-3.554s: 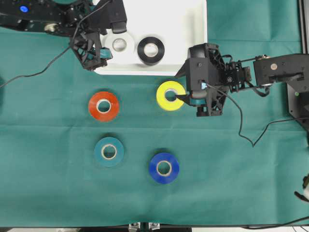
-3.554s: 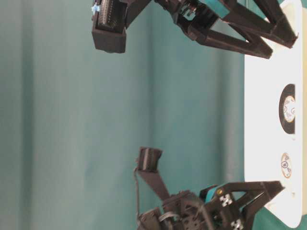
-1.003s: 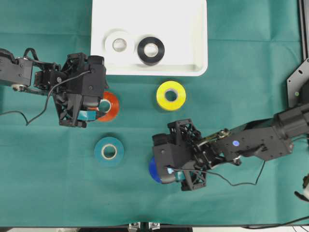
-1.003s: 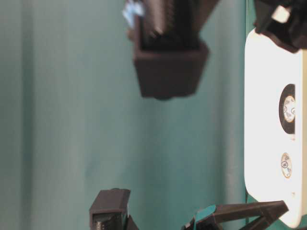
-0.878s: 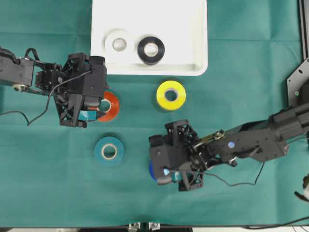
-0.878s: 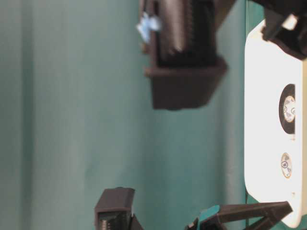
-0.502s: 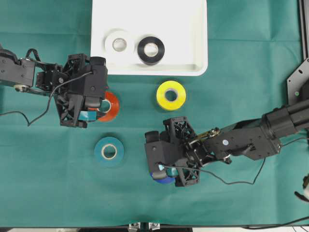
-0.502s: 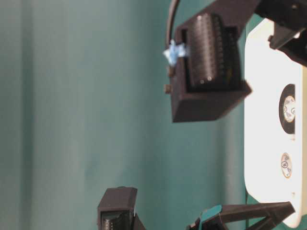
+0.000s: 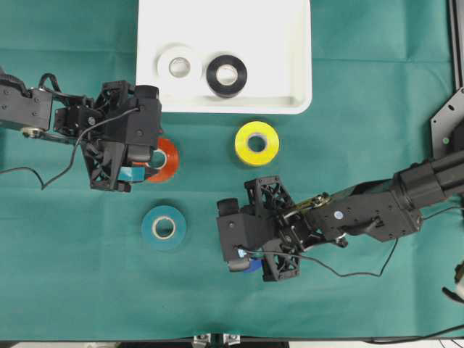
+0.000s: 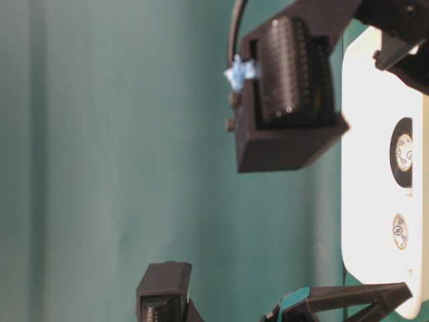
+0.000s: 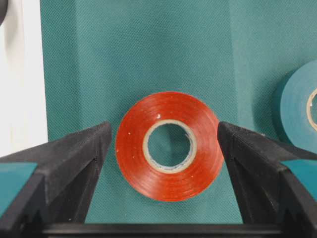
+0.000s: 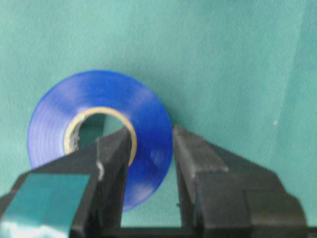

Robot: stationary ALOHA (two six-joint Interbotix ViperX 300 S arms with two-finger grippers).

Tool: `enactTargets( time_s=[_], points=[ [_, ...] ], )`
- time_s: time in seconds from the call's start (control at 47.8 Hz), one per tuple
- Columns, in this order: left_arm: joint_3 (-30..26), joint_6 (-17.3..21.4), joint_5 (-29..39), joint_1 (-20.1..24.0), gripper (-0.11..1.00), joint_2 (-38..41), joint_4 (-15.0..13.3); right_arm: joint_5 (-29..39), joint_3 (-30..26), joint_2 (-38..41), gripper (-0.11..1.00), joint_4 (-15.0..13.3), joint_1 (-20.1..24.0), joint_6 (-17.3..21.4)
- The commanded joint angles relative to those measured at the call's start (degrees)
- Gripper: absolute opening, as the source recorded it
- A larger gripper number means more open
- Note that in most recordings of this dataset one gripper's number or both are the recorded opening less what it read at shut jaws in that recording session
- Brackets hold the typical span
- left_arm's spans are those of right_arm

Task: Put the tape alternately from left to right into the white case.
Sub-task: 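Move the right gripper to the blue roll and grasp it, then carry the blue roll into the tray beside the black roll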

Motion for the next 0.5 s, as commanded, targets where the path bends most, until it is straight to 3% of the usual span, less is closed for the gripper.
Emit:
enactTargets(
  time_s=[0.0,0.481],
  points=[
    [-0.53,0.0,-0.35,-0.18,0.82,-0.79,-0.09,-0.18,-1.32,-2.55,0.25,-0.18,-0.09,0.0],
    [-0.26,0.0,-0.35,-0.97,0.82,-1.05,-0.09,4.31,-1.32,-9.67,0.25,-0.18,-0.09,0.35]
  ],
)
